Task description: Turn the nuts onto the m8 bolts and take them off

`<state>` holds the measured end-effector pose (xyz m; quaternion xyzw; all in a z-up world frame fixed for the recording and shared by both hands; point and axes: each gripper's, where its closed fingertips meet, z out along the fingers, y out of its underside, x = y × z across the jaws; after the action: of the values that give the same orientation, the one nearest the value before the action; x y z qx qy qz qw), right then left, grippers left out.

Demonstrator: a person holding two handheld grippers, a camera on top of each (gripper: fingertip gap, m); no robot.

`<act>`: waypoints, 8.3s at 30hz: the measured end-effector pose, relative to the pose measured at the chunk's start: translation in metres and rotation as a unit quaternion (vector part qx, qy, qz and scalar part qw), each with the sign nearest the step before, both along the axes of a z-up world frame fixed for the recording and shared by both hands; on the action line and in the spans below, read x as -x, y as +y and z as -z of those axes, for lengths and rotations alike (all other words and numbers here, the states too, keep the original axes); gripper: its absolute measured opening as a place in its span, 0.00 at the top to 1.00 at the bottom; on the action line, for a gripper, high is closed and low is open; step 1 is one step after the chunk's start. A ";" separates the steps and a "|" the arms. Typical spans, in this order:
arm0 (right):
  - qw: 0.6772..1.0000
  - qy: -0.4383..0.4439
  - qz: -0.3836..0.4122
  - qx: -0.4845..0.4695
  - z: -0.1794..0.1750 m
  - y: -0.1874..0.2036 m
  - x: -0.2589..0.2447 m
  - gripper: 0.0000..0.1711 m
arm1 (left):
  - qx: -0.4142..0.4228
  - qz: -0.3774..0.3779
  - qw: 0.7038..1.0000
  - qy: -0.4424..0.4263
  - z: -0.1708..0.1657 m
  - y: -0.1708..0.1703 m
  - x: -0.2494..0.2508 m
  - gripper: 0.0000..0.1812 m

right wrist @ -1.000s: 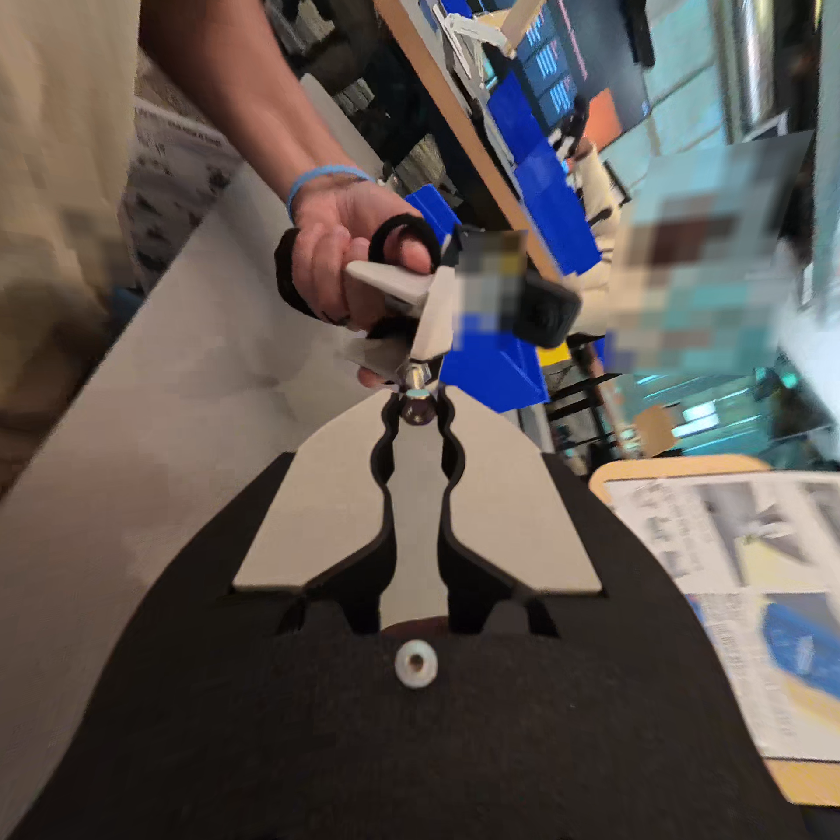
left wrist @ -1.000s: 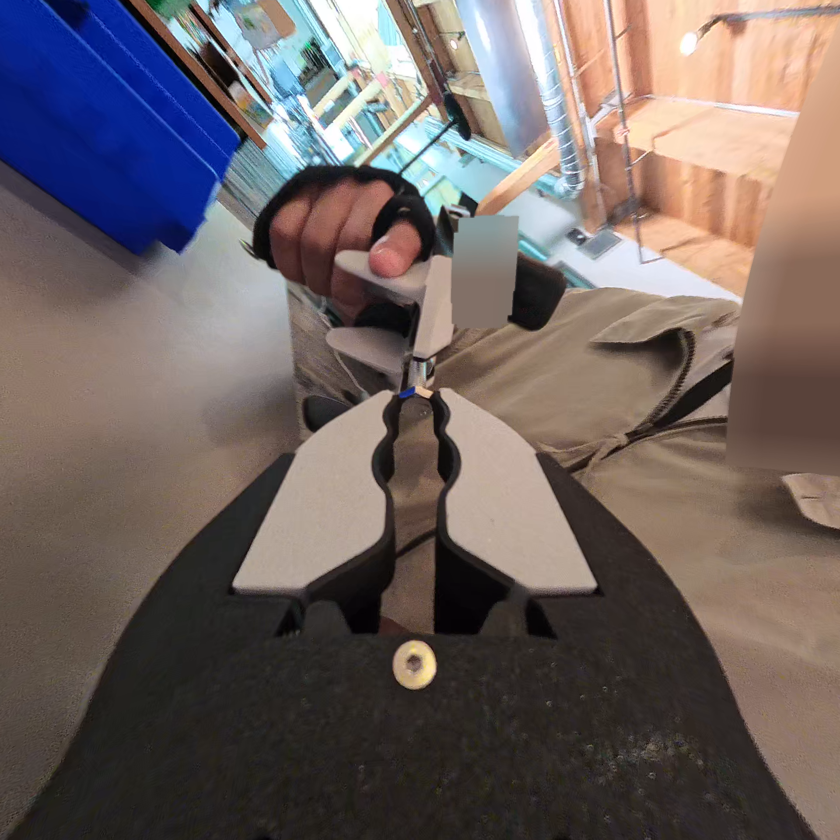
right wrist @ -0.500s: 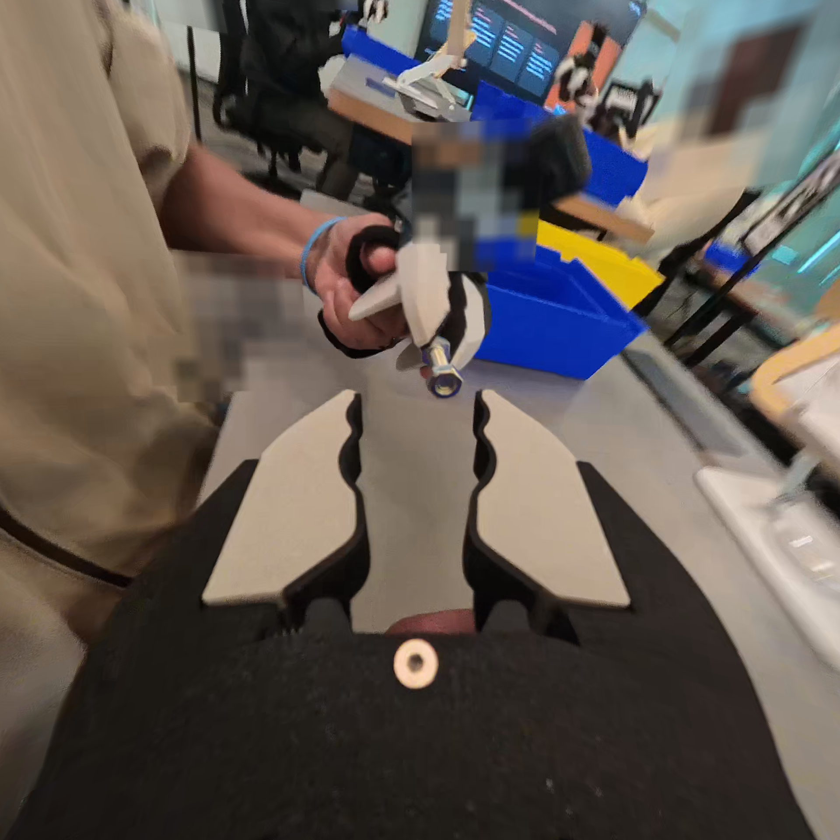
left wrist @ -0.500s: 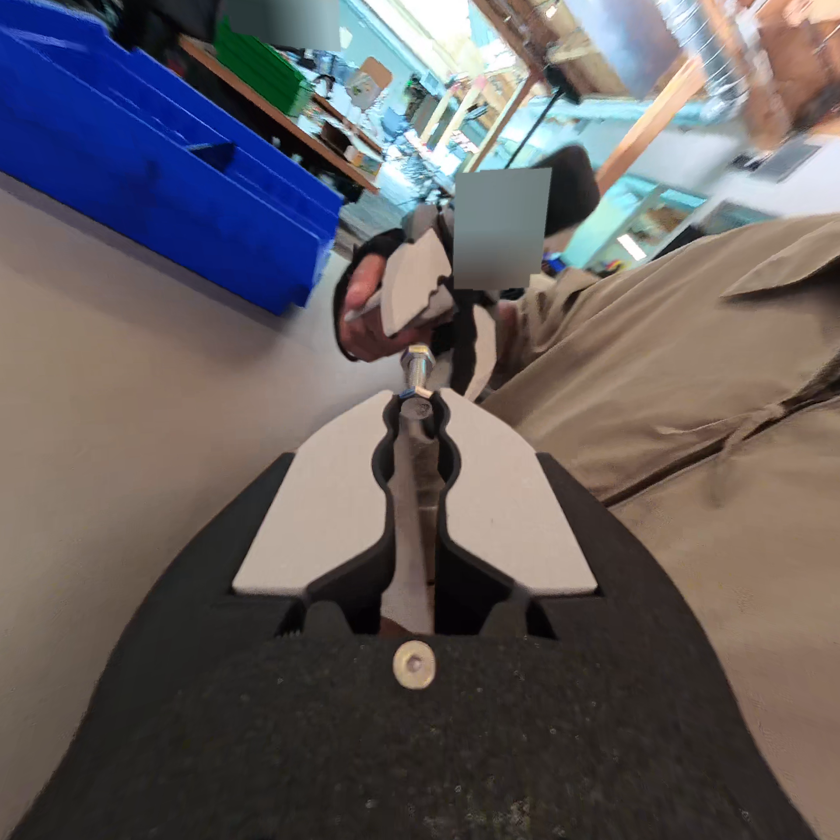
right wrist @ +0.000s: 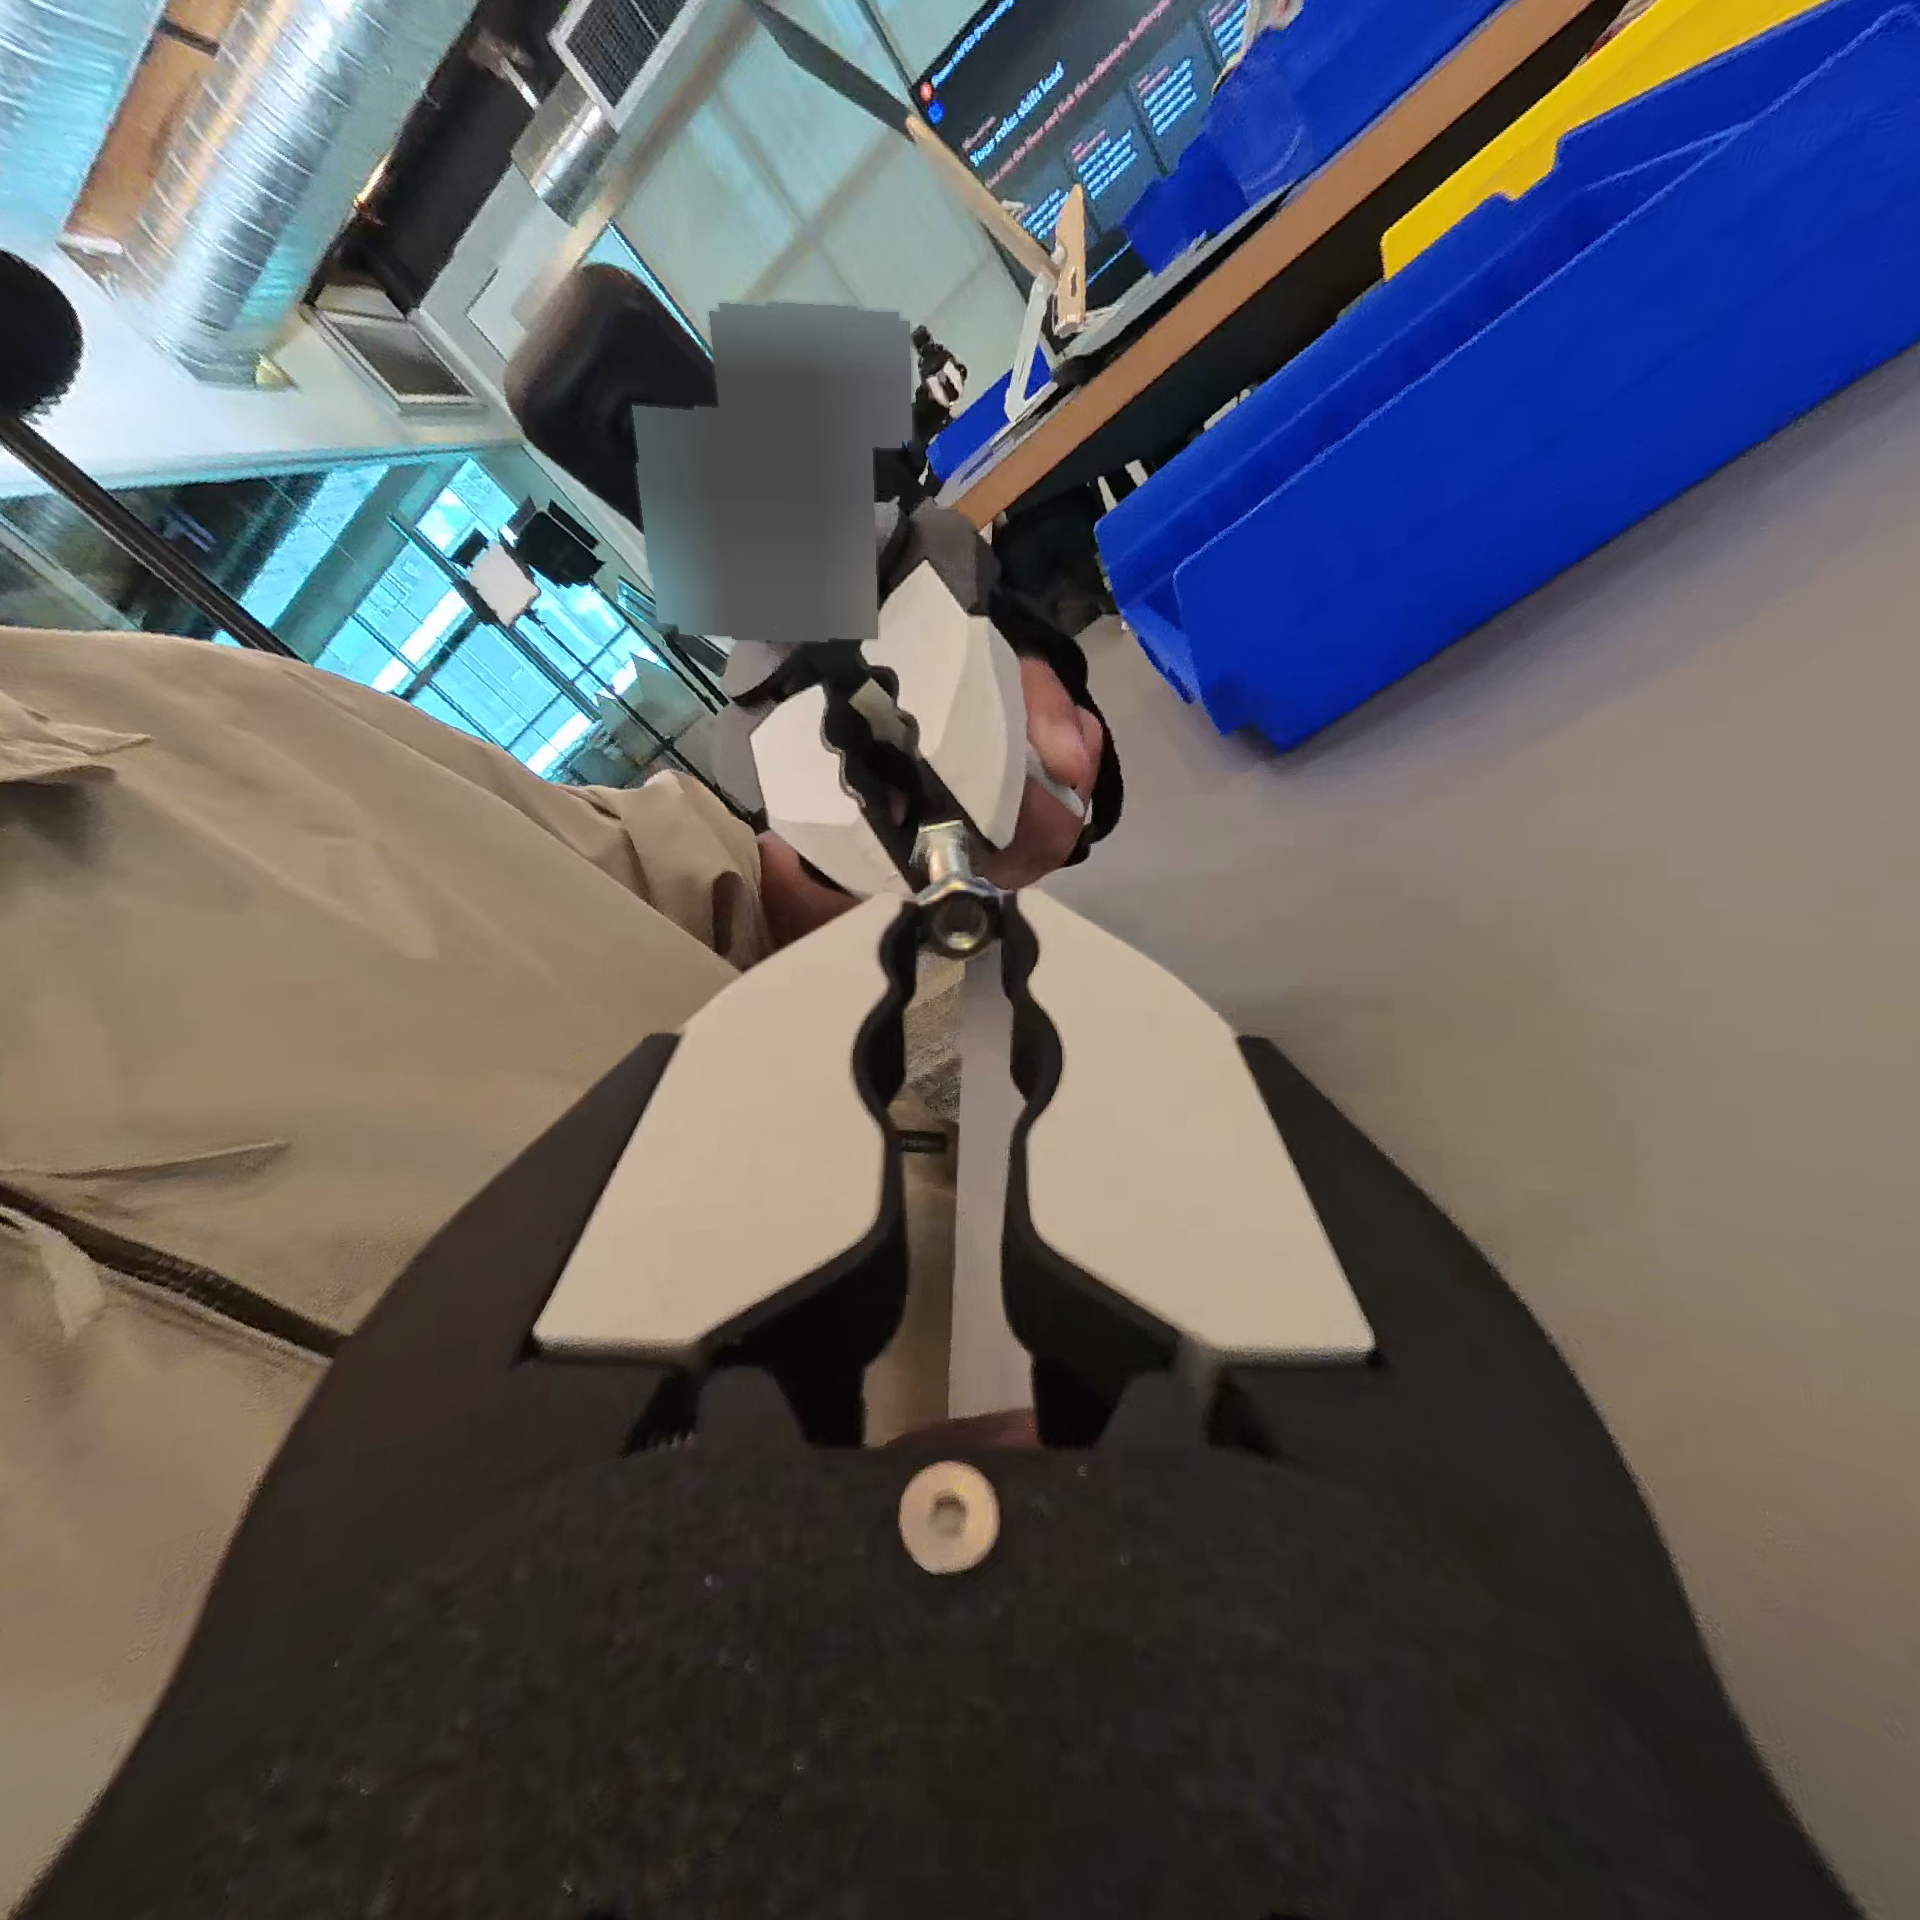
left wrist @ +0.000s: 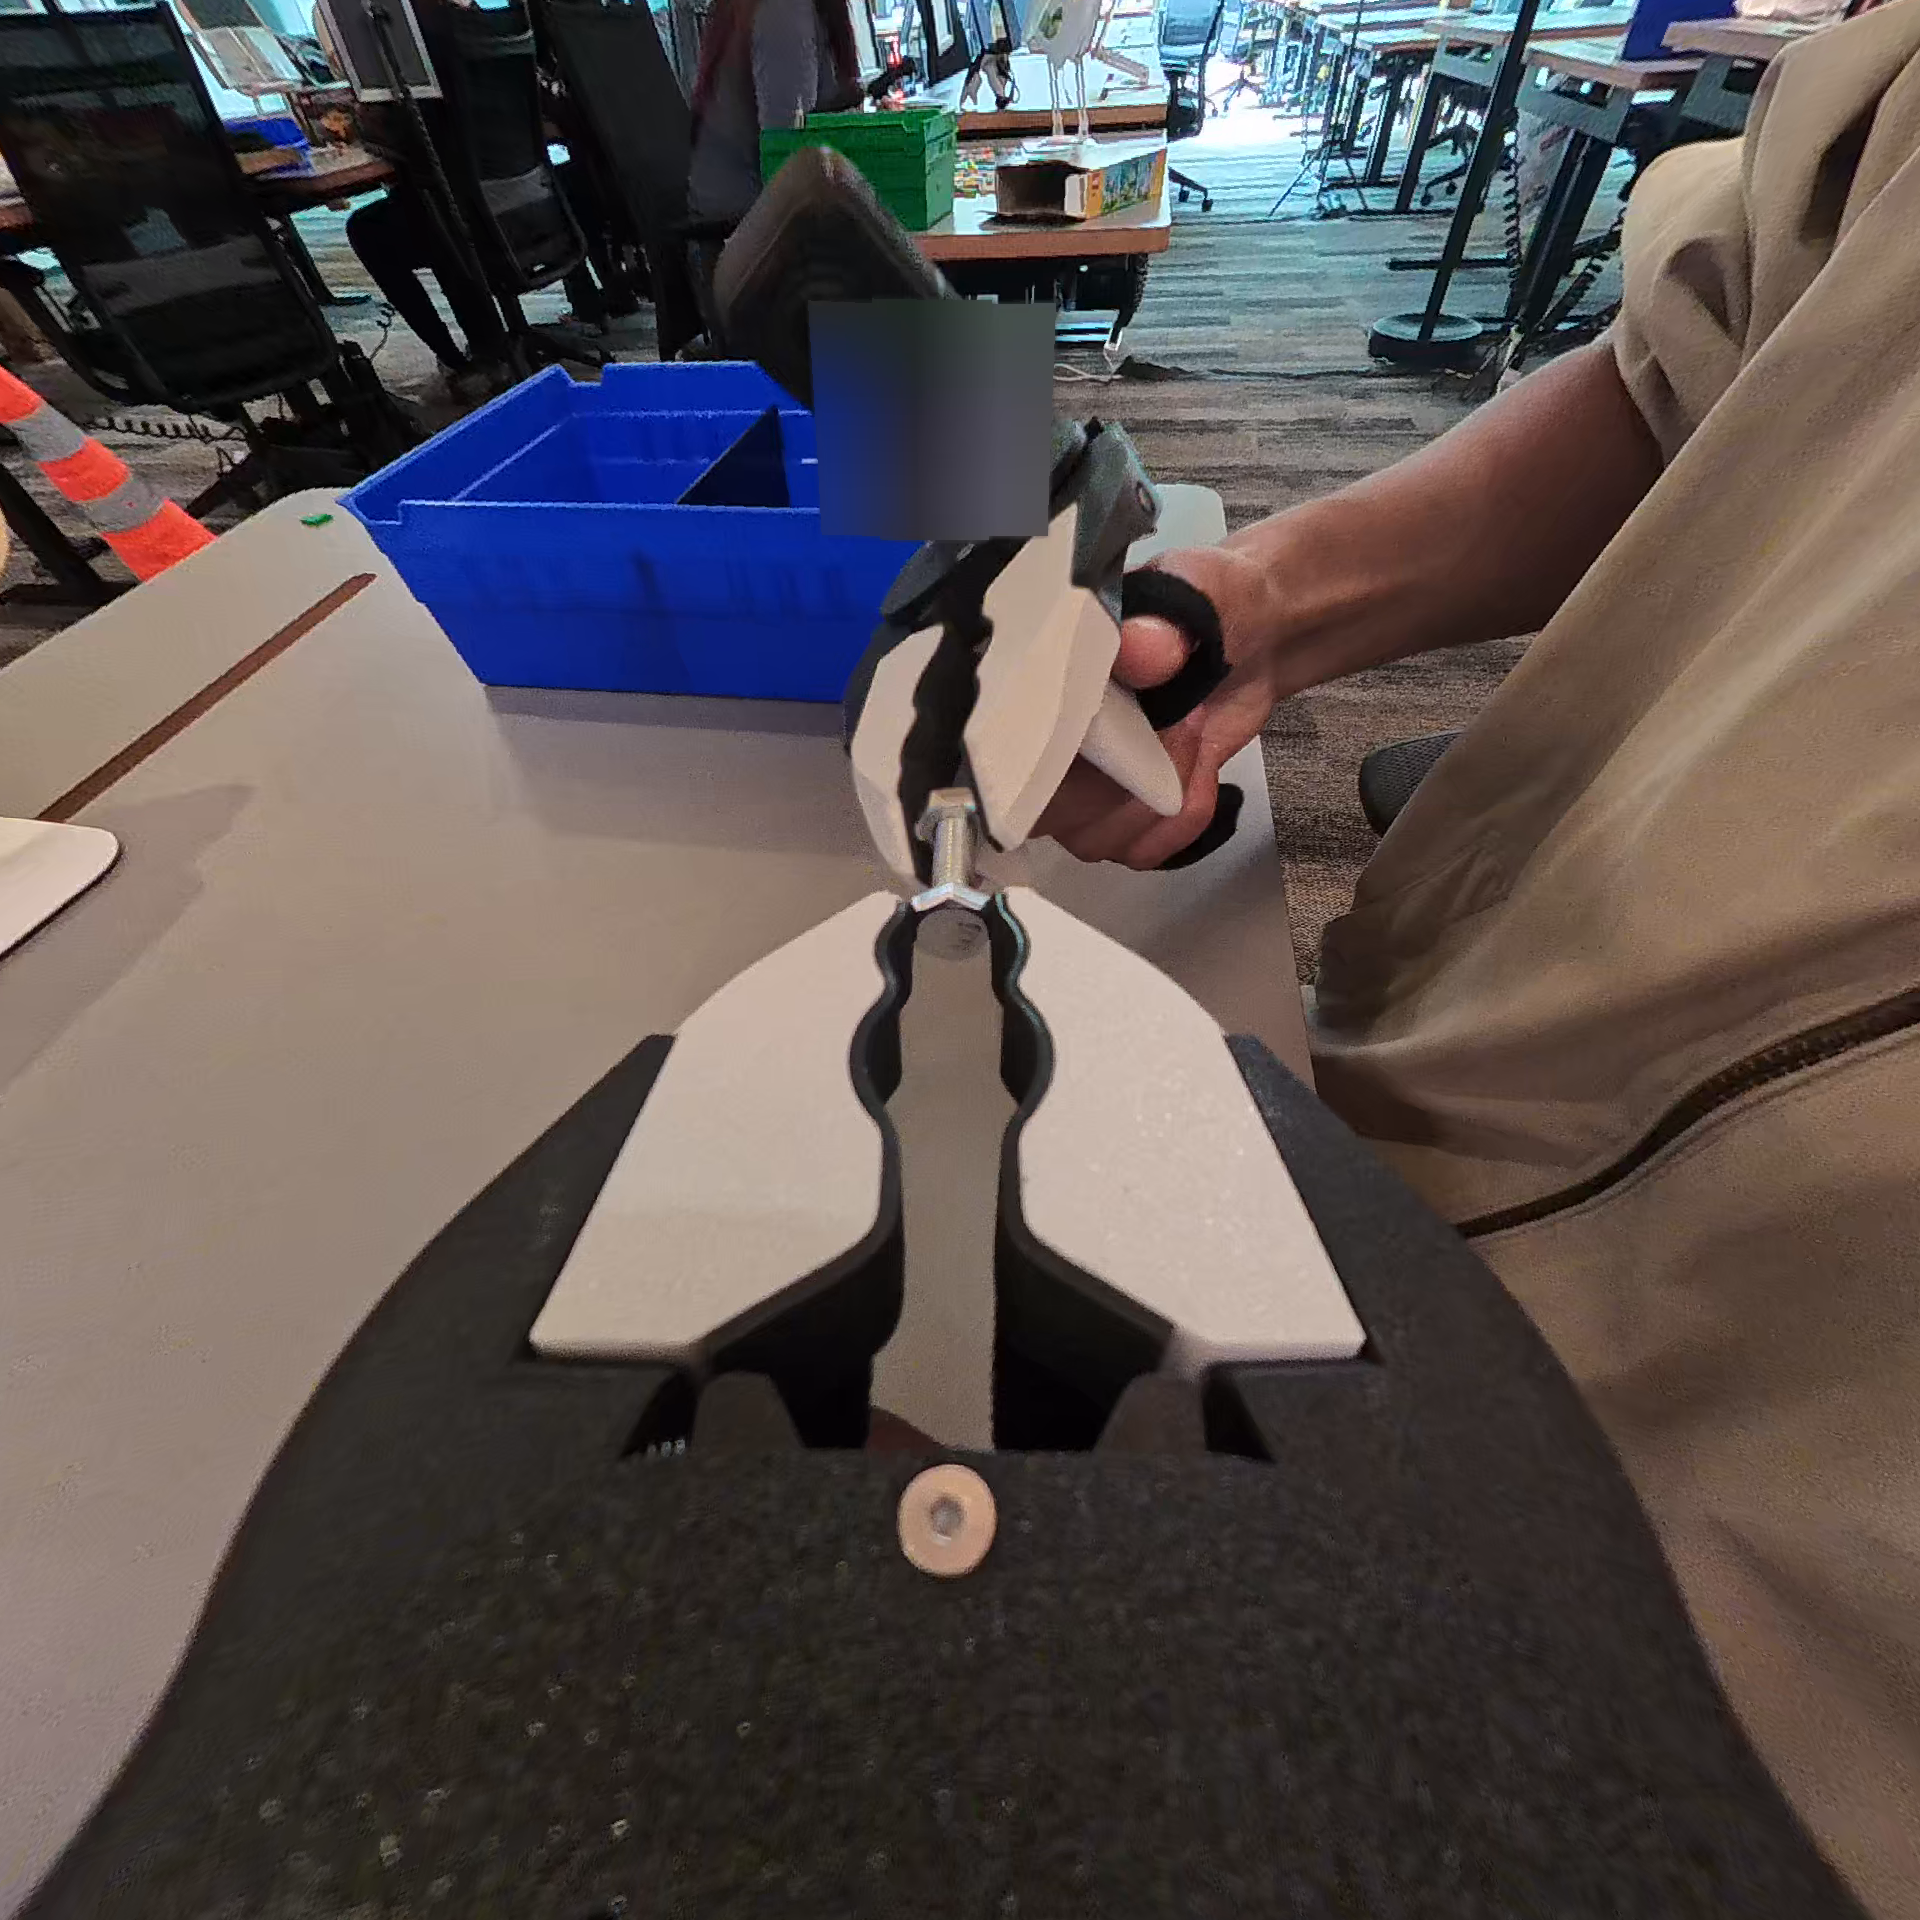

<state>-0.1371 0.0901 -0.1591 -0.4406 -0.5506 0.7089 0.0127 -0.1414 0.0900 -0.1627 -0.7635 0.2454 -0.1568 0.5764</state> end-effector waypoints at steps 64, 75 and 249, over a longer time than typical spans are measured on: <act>0.710 0.402 0.044 -0.576 -0.018 -0.007 -0.009 0.91 | 0.255 0.163 0.829 -0.470 -0.016 -0.016 -0.018 0.92; 0.756 0.375 0.059 -0.534 -0.015 0.000 -0.005 0.84 | 0.218 0.141 0.860 -0.439 -0.016 -0.009 -0.013 0.92; 0.817 0.038 0.348 -0.458 0.024 0.103 -0.004 0.96 | -0.074 -0.398 0.913 -0.047 0.018 0.002 0.103 0.49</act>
<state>-0.1334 0.1929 -0.1834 -0.5188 -0.6211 0.3393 0.4797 -0.2439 0.0924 -0.1810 -0.7451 -0.0950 0.0686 0.6566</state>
